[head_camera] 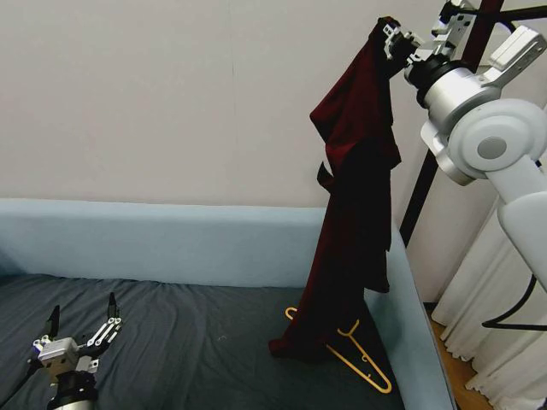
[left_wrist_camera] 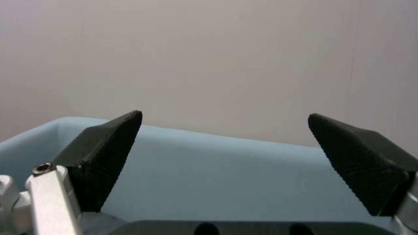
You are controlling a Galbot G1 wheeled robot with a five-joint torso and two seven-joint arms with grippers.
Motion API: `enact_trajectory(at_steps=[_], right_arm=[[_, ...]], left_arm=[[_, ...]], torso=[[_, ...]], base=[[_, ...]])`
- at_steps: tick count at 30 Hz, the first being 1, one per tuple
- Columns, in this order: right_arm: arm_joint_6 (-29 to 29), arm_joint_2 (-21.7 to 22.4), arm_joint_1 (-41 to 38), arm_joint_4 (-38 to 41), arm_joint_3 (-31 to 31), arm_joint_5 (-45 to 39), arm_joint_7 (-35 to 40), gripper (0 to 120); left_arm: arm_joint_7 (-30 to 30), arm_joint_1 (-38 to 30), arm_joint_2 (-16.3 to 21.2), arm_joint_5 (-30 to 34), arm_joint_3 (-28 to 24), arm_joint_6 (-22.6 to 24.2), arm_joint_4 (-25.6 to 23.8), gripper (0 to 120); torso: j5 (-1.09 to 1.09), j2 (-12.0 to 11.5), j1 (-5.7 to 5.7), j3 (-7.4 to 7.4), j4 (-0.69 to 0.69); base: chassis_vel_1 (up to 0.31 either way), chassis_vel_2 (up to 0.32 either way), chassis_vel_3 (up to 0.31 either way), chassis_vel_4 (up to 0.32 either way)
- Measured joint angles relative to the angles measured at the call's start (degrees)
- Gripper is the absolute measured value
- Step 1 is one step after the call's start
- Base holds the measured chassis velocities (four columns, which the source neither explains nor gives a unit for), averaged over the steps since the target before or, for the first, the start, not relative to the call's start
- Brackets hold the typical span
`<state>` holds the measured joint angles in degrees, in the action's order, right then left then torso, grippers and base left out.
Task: Pick up the clothes from the sofa and hang them on the clothes hanger.
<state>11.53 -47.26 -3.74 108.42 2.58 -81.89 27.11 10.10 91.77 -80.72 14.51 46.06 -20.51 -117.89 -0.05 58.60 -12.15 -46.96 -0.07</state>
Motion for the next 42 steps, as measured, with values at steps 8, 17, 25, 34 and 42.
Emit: enact_trajectory(at_steps=[8, 17, 25, 34, 42], right_arm=[[2.17, -0.42, 2.84, 9.14, 0.42, -3.66, 3.74, 0], [-1.08, -4.73, -8.18, 7.29, 5.84, -7.89, 2.65, 0], [-2.97, -10.23, -10.2, 6.83, 8.75, -8.35, 3.21, 0], [2.99, 4.1, 16.38, 15.06, 7.02, -3.39, 4.57, 0], [8.38, 6.21, 39.75, 10.04, 7.99, 12.77, 6.48, 0]], left_arm=[[0.1, -0.42, 0.37, 0.34, 0.29, -0.02, 0.44, 100], [0.12, -0.88, -0.08, 0.39, 0.43, 0.04, 0.73, 100], [0.13, -0.71, -0.18, 0.48, 0.94, 0.19, 0.7, 100], [0.21, -1.33, -0.13, 0.45, 0.61, 0.17, 1.49, 100], [0.19, -1.95, -0.36, -0.54, -0.71, 0.47, 1.98, 100]], torso=[[0.02, 0.0, 0.0, 0.0, -0.01], [-0.01, 0.01, 0.01, 0.0, 0.0], [-0.04, 0.01, 0.01, 0.0, 0.02], [0.04, 0.0, 0.01, 0.0, -0.05], [0.01, 0.0, 0.01, 0.0, -0.01]], base=[[0.0, 0.0, 0.0, 0.0], [0.0, 0.0, 0.0, 0.0], [0.0, 0.0, 0.0, 0.0], [0.0, 0.0, 0.0, 0.0], [0.0, 0.0, 0.0, 0.0]])
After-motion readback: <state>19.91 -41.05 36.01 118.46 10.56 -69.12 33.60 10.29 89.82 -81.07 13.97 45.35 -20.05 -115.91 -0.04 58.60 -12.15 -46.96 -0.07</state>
